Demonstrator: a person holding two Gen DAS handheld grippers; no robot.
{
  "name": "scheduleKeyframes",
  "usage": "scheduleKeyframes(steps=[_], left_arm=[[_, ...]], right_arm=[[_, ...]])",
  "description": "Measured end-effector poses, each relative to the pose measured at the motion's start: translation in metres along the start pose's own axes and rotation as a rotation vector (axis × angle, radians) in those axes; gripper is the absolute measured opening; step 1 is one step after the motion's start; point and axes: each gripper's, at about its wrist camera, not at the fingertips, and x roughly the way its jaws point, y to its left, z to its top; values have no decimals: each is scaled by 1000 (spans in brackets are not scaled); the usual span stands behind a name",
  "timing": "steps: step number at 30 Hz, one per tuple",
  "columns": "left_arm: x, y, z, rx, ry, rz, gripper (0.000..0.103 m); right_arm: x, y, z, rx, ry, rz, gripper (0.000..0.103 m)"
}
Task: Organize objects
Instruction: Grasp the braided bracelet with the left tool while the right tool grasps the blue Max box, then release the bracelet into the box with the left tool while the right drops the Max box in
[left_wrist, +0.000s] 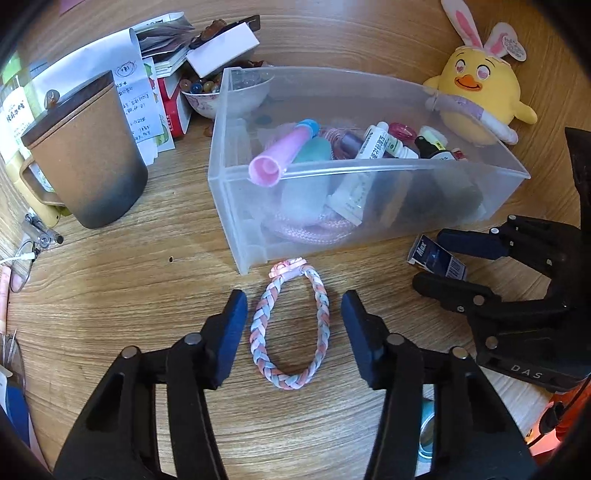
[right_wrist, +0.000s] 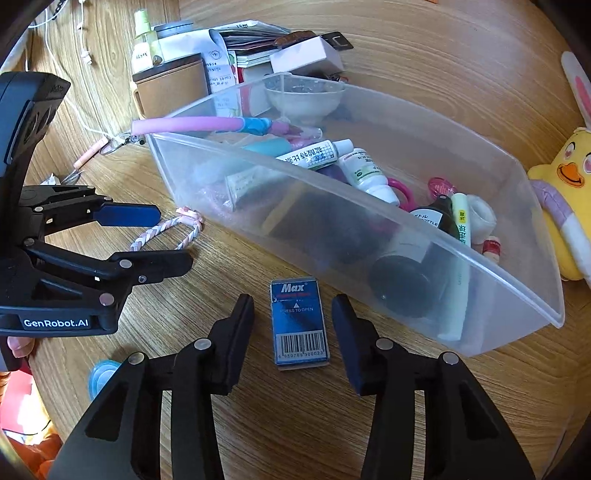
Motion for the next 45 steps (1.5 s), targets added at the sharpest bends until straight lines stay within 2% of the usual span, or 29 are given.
scheduleKeyframes(steps=[2, 3, 4, 10, 15, 24, 34, 40, 45], left_arm=[[-1, 2, 1, -6, 4, -15, 24], [0, 3, 2, -10, 8, -32, 19], [-1, 5, 2, -14, 13, -51, 10], [-10, -1, -10, 6, 11, -60, 9], [-26, -9, -13, 9, -24, -61, 8], [-68, -30, 2, 32, -144, -70, 8], [-103, -41, 37, 68, -288, -64, 8], [-96, -40, 60, 63, -298, -65, 8], [-72, -40, 75, 61, -253, -73, 8]], right_arm=[[-1, -1, 0, 3, -2, 2, 26], [-1, -2, 0, 9, -3, 9, 25], [-2, -4, 0, 17, -4, 17, 25], [-9, -4, -2, 29, -21, 35, 25], [-28, -3, -3, 39, -67, 44, 25], [-66, -6, -1, 46, -162, 27, 25], [-105, -14, 22, 62, -295, -3, 25], [-105, -24, 38, 69, -320, -37, 25], [-85, -41, 50, 88, -284, -67, 25]])
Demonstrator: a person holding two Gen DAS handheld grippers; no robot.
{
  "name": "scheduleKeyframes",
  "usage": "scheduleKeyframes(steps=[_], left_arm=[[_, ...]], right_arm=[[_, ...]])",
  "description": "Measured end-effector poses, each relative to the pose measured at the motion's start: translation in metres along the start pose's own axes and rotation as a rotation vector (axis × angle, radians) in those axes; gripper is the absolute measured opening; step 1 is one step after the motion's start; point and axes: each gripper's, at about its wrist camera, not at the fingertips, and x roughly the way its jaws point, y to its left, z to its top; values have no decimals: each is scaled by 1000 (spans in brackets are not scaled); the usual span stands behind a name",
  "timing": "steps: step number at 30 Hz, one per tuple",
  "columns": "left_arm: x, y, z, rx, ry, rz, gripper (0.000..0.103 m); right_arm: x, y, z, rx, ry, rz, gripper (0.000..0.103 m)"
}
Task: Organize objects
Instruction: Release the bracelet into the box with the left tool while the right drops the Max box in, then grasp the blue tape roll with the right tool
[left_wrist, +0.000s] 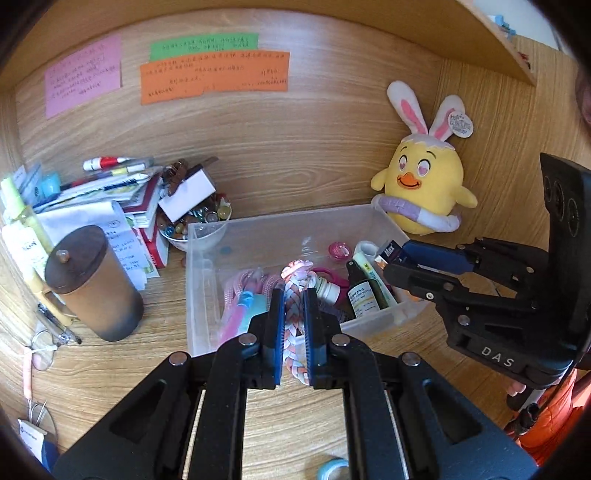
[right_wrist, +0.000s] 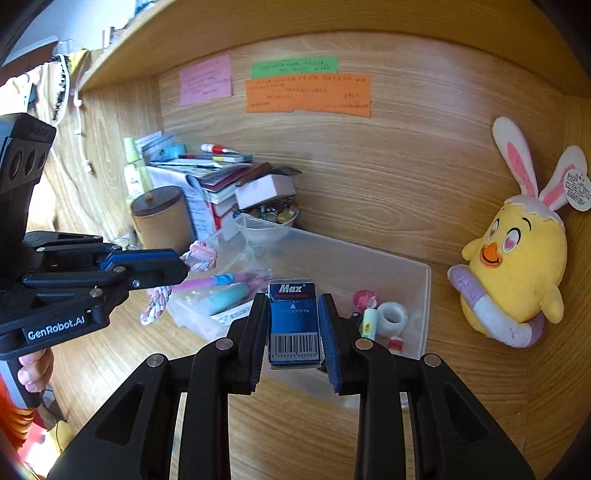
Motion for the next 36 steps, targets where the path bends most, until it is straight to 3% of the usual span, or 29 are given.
scheduleKeyframes(steps=[8, 18, 20, 24, 27, 31, 34, 36], left_arm=[[43, -1, 3, 19, 89, -1, 8], [47, 0, 7, 8, 67, -11, 11], [44, 0, 7, 7, 63, -12, 19], [34, 1, 7, -1, 43, -2, 36], [22, 1, 6, -2, 18, 6, 52], [5, -4, 3, 19, -16, 44, 74], [-7, -5, -3, 21, -27, 43, 90], [-13, -4, -8, 19, -25, 47, 94]], right_arm=[[41, -11, -3, 30, 73, -10, 25], [60, -18, -9, 39, 115, -21, 26], [59, -17, -9, 40, 114, -18, 29], [55, -15, -7, 34, 107, -35, 45], [45, -12, -5, 26, 96, -32, 50], [25, -7, -6, 9, 67, -47, 68], [11, -3, -10, 3, 55, -50, 71], [3, -2, -15, 4, 48, -52, 74]])
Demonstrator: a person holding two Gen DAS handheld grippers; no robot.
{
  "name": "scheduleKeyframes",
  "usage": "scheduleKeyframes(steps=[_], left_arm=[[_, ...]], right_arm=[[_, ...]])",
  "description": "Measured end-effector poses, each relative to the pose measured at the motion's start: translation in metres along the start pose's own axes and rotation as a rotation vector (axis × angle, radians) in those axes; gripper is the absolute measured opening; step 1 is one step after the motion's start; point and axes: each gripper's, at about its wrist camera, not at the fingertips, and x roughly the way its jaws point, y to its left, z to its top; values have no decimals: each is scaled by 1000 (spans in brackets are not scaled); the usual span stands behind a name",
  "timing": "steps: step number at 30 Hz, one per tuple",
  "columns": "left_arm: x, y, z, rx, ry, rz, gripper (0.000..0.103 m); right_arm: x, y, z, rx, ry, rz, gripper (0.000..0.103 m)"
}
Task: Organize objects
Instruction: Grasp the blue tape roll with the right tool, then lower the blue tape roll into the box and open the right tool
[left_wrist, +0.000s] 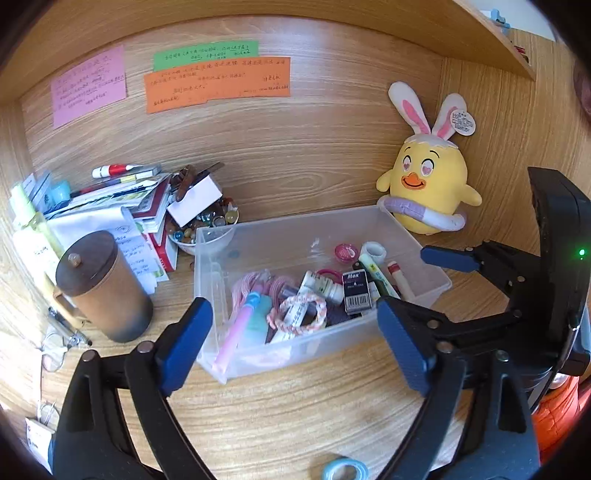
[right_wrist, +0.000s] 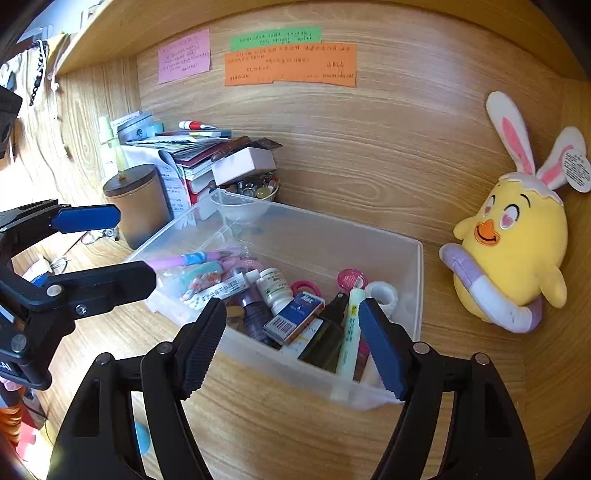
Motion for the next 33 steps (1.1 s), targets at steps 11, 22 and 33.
scheduleKeyframes(steps=[11, 22, 33], left_arm=[[-6, 10, -48, -9, 114, 29, 97], [-19, 39, -116, -94, 188, 27, 75], [-19, 40, -135, -99, 202, -25, 46]], right_arm=[[-22, 16, -47, 20, 43, 98, 80], [-17, 78, -84, -53, 127, 271, 80], [-4, 103, -97, -111, 177, 277, 36]])
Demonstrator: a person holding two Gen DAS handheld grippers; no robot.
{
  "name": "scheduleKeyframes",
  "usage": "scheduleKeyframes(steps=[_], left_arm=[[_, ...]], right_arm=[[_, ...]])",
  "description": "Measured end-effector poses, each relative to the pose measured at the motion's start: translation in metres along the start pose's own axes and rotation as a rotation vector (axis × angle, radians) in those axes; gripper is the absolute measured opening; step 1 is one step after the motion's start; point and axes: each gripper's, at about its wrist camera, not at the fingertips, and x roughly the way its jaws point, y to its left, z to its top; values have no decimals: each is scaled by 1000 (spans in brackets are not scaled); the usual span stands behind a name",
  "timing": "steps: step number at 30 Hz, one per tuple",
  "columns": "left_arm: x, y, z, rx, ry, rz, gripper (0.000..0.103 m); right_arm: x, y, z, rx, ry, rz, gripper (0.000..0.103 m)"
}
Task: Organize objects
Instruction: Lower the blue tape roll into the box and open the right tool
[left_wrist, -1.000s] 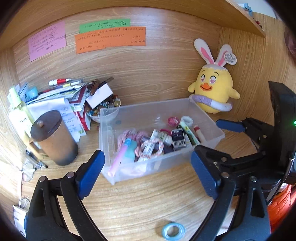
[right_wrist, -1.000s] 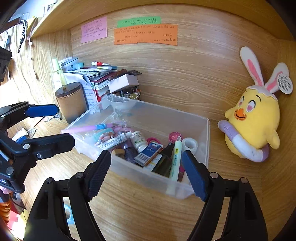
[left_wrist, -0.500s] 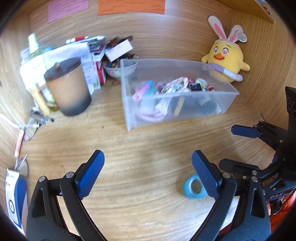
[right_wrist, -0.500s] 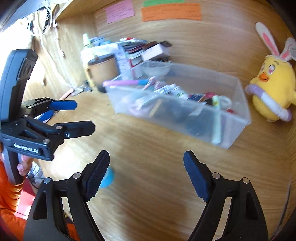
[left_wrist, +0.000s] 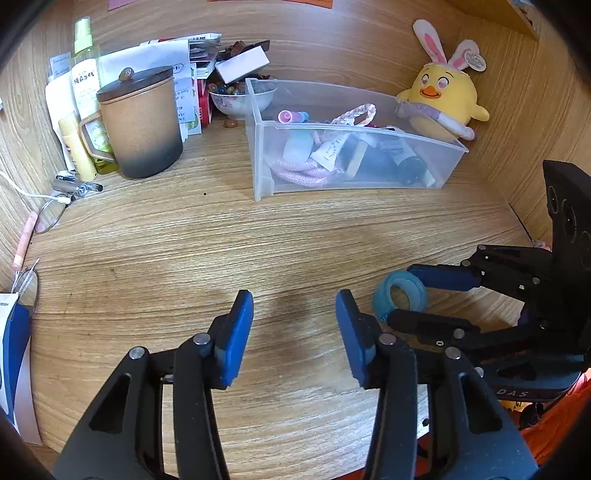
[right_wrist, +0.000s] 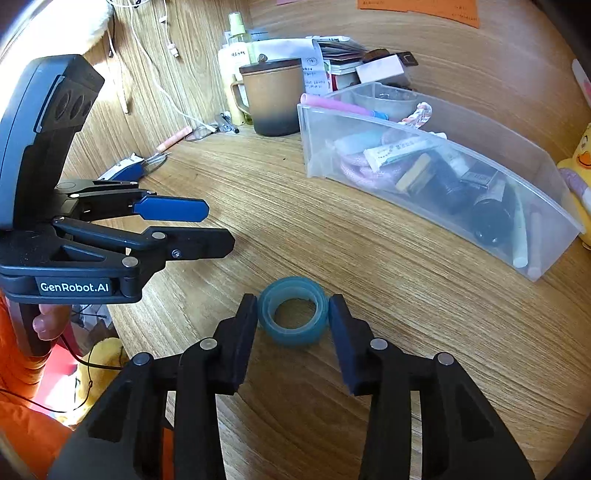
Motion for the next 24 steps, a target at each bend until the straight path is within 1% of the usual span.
scheduleKeyframes(steps=[4, 8, 15, 19, 24], left_arm=[[0, -2, 7, -4, -20, -16, 46], [-2, -6, 20, -5, -57, -23, 46], [-7, -17, 46, -3, -154, 22, 46], [-6, -19, 59, -6, -194, 40, 46], [-2, -22, 67, -3, -214, 44, 49]], right_arm=[[-7, -9, 8, 7, -24, -29, 36], [-20, -31, 27, 41, -75, -91, 36], [-48, -80, 66, 152, -194, -183, 36], [-42, -100, 81, 186, -199, -238, 36], [-17, -110, 92, 194, -153, -250, 36]])
